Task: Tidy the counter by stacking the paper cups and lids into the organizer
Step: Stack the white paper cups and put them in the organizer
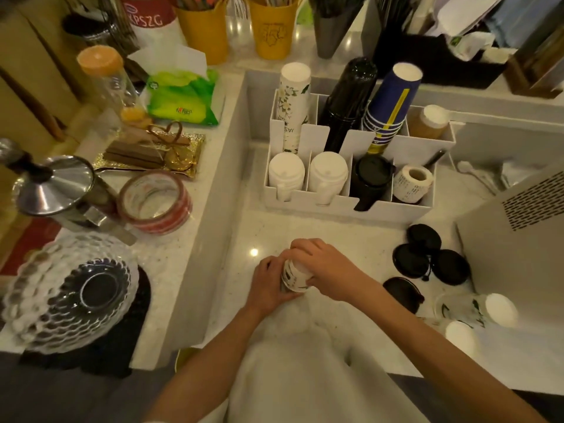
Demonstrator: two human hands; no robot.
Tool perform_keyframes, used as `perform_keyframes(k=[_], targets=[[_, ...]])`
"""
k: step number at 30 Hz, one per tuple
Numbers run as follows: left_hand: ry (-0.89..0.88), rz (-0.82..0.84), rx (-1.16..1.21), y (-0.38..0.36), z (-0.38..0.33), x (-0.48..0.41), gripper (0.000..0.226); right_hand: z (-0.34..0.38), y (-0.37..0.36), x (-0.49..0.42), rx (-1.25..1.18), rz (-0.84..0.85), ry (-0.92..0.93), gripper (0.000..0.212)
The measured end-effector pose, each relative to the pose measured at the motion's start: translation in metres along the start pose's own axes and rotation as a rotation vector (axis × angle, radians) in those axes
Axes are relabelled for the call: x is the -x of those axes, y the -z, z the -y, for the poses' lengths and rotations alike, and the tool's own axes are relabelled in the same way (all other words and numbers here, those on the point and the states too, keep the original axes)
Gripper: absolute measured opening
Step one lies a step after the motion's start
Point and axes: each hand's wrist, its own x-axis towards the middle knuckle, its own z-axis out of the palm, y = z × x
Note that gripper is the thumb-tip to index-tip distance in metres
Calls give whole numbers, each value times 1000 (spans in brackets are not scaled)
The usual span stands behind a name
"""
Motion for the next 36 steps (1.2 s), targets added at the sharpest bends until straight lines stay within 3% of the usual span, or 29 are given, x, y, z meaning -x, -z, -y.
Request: perform_keyframes(k=[11,16,21,23,26,29,31,33,36], targets=[[-5,10,-29,-2,-10,-2,84,1,-33,3,-133,-133,-117,95],[-61,-1,-147,-10,-20,-3,91,2,-47,21,-500,-352,-359,82],[-190,70,-180,-27,-30,-14,97,-8,-42,48,-622,-320,-417,78],[-253,112,-185,-39,-37,-18,101,-12,-34,69,-658,-420,-458,65],[-283,102,-128,-54,-46,-18,101,-16,-29,115,-515,-736,-603,41],[-315,50,-117,-61,-45,-16,99,-22,-36,163,-313,-937,-876,35],[-311,46,-119,-61,-43,-17,100,-25,-47,185,-301,-947,-1040,45],[-297,54,-128,-62,-43,-17,101,-27,-63,199,-294,-826,-1173,59],[-289,66,-130,-63,-42,-16,101,-30,-75,206,-579,-775,-1285,63]])
